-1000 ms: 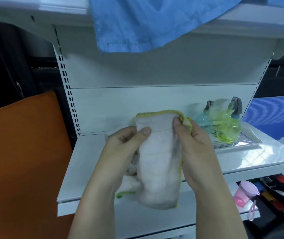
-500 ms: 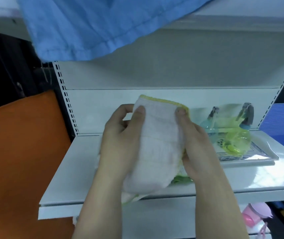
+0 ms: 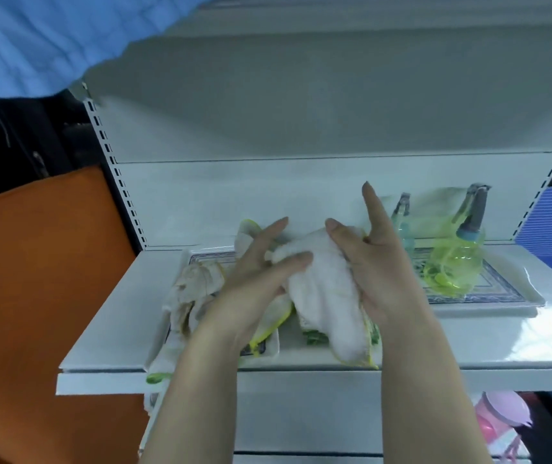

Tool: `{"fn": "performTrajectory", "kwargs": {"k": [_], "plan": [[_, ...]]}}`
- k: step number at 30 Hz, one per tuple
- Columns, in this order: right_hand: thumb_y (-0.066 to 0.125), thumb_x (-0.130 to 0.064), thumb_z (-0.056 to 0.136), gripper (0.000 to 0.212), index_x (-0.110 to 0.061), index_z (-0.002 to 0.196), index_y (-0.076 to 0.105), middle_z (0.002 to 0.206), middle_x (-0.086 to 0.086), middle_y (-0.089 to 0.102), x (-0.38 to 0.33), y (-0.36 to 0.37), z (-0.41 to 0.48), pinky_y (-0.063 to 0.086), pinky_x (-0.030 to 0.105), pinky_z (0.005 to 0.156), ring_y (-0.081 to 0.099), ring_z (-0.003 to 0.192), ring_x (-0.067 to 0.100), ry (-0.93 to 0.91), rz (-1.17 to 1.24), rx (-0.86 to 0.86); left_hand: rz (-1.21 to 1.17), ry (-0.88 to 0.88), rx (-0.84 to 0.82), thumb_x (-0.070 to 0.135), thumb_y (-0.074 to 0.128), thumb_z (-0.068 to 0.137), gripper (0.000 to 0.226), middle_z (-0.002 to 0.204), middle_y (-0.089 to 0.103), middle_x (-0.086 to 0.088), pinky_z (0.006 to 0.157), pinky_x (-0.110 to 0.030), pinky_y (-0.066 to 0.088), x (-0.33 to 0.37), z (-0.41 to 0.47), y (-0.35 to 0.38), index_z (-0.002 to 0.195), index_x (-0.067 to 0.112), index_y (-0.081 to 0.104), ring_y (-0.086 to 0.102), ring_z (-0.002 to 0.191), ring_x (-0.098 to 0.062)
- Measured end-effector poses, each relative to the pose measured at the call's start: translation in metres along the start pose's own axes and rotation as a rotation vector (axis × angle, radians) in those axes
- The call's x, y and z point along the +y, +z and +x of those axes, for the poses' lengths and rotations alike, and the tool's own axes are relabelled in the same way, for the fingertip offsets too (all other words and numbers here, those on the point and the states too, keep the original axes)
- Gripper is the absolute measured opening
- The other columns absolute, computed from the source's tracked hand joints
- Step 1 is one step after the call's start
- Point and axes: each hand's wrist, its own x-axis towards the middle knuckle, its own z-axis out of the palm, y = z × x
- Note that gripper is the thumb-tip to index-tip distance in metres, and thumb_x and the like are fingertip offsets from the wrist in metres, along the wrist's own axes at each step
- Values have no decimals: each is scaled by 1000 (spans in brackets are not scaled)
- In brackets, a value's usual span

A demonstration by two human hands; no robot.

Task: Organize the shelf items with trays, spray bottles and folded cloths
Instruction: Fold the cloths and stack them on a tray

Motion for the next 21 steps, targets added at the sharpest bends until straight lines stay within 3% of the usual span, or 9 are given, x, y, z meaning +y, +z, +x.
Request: {"fn": "performTrajectory", "kwargs": {"k": [2, 4, 7, 10, 12, 14, 17, 19, 21], "plan": [[69, -39, 84, 38, -58, 116, 60, 95, 10, 72, -1, -12, 3, 57, 39, 84, 70, 85, 27, -34, -77, -14, -54, 63, -13, 4, 70, 87, 56, 110, 72, -9, 84, -28, 57, -9, -4, 9, 134, 32, 58, 70, 99, -17], [65, -30, 93, 16, -41, 102, 73, 79, -7, 65, -3, -23, 3, 47, 21, 64, 58, 67, 10, -68, -207, -3, -17, 133, 51, 0, 68, 88, 52, 83, 70, -4, 68, -19, 55, -8, -7, 14, 131, 29, 61, 67, 76, -10], [63, -31, 94, 15, -36, 85, 73, 73, -18, 67, -5, -38, -1, 35, 14, 50, 52, 48, -4, -92, -377, 5, 257, 205, 134, 10, 71, 89, 43, 64, 62, 6, 61, -16, 50, -4, -16, 17, 122, 37, 67, 59, 65, -5], [58, -42, 94, 23, -26, 89, 75, 70, -5, 64, -8, -46, -5, 36, 25, 54, 49, 50, 8, -54, -634, -31, 326, 243, 123, 16, 73, 89, 38, 90, 73, -11, 80, -32, 57, -3, -25, 26, 114, 44, 71, 65, 80, -14], [53, -50, 94, 29, -32, 104, 73, 96, 0, 64, -10, -50, -5, 41, 26, 69, 53, 73, 17, -49, -739, -53, 339, 291, 170, 17, 72, 89, 38, 91, 70, -12, 76, -28, 54, -2, -27, 32, 113, 47, 71, 61, 76, -11], [54, -53, 93, 26, -39, 108, 71, 119, -7, 58, -16, -55, -8, 40, 24, 82, 56, 95, 10, -112, -715, -116, 397, 331, 237, 22, 72, 89, 39, 91, 63, -15, 70, -26, 51, 0, -29, 37, 110, 54, 69, 54, 69, -14], [64, -56, 85, 24, -42, 102, 72, 116, -24, 65, -25, -62, -17, 43, 18, 87, 57, 105, -8, -63, -529, -410, 389, 355, 287, 24, 72, 89, 31, 80, 58, -14, 64, -24, 48, 0, -30, 44, 110, 47, 72, 51, 64, -10], [72, -55, 77, 37, -36, 109, 72, 112, -17, 71, -21, -64, -20, 48, 36, 100, 64, 107, 5, -37, -526, -583, 379, 368, 325, 23, 71, 89, 28, 71, 55, -1, 62, -22, 47, 1, -31, 47, 111, 40, 73, 51, 62, -6], [71, -51, 73, 43, -27, 108, 70, 105, -2, 73, -17, -64, -21, 49, 54, 97, 67, 102, 23, -87, -584, -578, 390, 351, 336, 22, 72, 89, 30, 72, 57, 6, 66, -26, 51, 2, -30, 49, 112, 40, 72, 55, 67, -10]]}}
